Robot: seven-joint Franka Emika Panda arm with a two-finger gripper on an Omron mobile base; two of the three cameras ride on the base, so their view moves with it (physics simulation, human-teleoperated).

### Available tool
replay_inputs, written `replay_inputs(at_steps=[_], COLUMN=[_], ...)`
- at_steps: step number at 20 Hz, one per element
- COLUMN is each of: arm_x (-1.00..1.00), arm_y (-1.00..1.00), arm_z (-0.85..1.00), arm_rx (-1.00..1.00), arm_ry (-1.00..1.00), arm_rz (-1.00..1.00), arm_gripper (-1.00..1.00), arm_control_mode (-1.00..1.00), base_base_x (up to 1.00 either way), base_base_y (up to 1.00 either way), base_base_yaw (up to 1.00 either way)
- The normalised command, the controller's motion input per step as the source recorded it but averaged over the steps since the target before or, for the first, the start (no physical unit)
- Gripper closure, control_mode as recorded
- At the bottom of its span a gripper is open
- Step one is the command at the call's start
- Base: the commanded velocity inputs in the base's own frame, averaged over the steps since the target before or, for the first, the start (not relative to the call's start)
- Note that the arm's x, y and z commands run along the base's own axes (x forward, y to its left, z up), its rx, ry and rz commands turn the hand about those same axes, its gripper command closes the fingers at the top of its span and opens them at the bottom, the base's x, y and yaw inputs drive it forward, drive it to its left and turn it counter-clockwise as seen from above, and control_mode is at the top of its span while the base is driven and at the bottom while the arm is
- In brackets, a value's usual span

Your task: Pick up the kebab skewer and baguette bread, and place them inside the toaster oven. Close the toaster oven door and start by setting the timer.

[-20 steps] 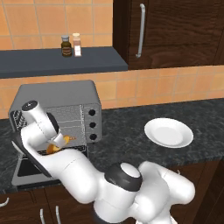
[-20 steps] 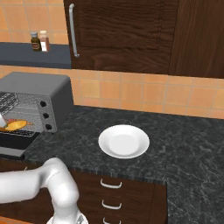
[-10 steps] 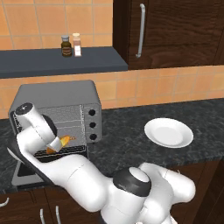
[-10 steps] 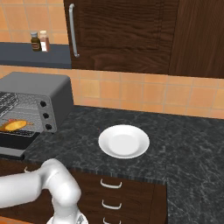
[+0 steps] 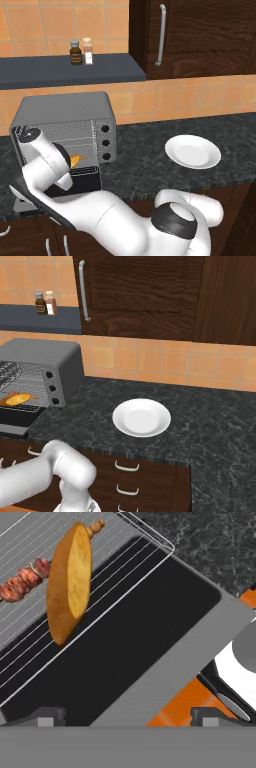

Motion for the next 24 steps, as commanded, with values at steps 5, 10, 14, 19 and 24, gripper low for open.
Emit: replay_inputs(at_steps=[5,10,14,19,24], arm_x=[-0.05,-0.04,0.00,0.07,-0.11], arm_y=[-0.53,-0.38,0.00,0.00,-0.11], arm_z=[-0.42,-0.20,-0.01,-0.01,-0.04], arm_rx=[0.00,0.00,0.00,0.00,0.00], arm_ry=[0.22,0.21,0.13,0.03,0.00], arm_rz=[0.03,0.15,0.25,0.19,0.01], arm_gripper=[-1.00,-1.00,-1.00,-1.00,-1.00], arm_control_mode=[-1.00,-1.00,-1.00,-1.00,-1.00], base_base_x=[0.00,0.00,0.00,0.00,0.00], base_base_y=[0.00,0.00,0.00,0.00,0.00], base_base_yaw=[0.00,0.00,0.00,0.00,0.00])
